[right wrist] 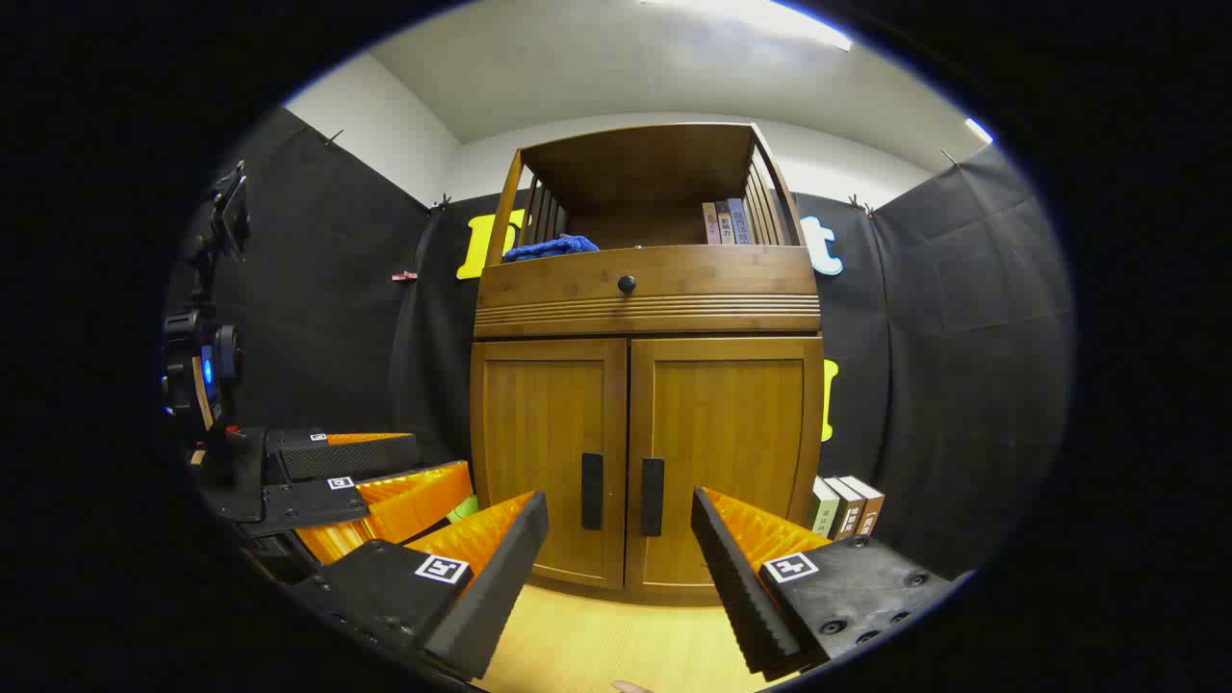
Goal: Open the right door of the double-door shoe cabinet with the right hand, and open the left door with the left hand.
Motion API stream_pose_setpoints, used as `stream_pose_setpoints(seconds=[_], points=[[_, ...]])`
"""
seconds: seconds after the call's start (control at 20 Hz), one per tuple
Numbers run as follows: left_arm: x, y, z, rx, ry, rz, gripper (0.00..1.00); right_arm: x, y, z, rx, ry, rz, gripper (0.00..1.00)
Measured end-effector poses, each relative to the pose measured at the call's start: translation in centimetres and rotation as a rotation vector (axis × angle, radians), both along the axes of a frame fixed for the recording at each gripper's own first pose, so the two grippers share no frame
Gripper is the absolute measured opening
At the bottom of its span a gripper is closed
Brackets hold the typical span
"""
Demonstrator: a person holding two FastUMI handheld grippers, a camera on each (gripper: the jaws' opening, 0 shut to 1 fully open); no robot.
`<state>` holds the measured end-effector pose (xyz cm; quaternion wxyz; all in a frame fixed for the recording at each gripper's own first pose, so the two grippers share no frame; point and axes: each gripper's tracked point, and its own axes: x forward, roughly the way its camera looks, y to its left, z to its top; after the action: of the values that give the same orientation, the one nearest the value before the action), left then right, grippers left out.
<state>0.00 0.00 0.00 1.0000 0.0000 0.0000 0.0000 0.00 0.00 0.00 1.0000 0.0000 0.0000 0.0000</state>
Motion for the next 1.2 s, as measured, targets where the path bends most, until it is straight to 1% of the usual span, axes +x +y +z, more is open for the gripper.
stream_pose_setpoints(seconds=[0.25,0.3,0.35,0.6,0.65,0.7,0.75,0.8,0.85,0.9,0.95,1.2], points=[[0.10,-0.06,-0.25,0.005,0.003,0.005,0.93,0.34,0.07,-0.83,-0.023,0.023,0.004,0.95],[0.17,-0.14,-0.35,0.004,0.009,0.003,0.98,0.33,0.12,-0.91,-0.025,0.025,0.007,0.95],[0.25,-0.15,-0.46,0.004,0.013,0.003,0.93,0.27,0.24,-0.96,-0.026,0.027,0.010,0.95],[0.14,-0.36,-0.49,0.012,0.011,0.002,0.93,-0.30,0.71,-0.55,-0.036,0.001,0.029,0.95],[0.12,-0.41,-0.32,0.007,0.006,0.000,0.98,-0.41,0.67,-0.50,-0.034,-0.003,0.029,0.95],[-0.01,-0.38,-0.27,0.003,0.005,0.000,0.93,-0.53,0.59,-0.41,-0.032,-0.003,0.031,0.95],[-0.12,-0.33,-0.17,0.000,0.003,0.001,0.93,-0.61,0.59,-0.31,-0.029,-0.002,0.030,0.95],[-0.20,-0.29,-0.19,0.000,0.001,0.003,0.98,-0.59,0.50,-0.24,-0.025,-0.001,0.027,0.96],[-0.26,-0.19,-0.18,0.000,0.000,0.006,0.93,-0.58,0.43,-0.22,-0.025,-0.003,0.024,0.95],[-0.40,-0.13,-0.10,0.001,-0.001,0.008,0.98,-0.50,0.25,-0.09,-0.028,-0.003,0.021,0.95],[-0.44,-0.22,-0.13,0.002,-0.002,0.008,0.93,-0.55,0.18,-0.11,-0.031,-0.004,0.019,0.95],[-0.62,-0.42,-0.37,0.006,0.010,-0.004,0.93,-0.07,0.24,-0.57,-0.031,0.010,0.019,0.95]])
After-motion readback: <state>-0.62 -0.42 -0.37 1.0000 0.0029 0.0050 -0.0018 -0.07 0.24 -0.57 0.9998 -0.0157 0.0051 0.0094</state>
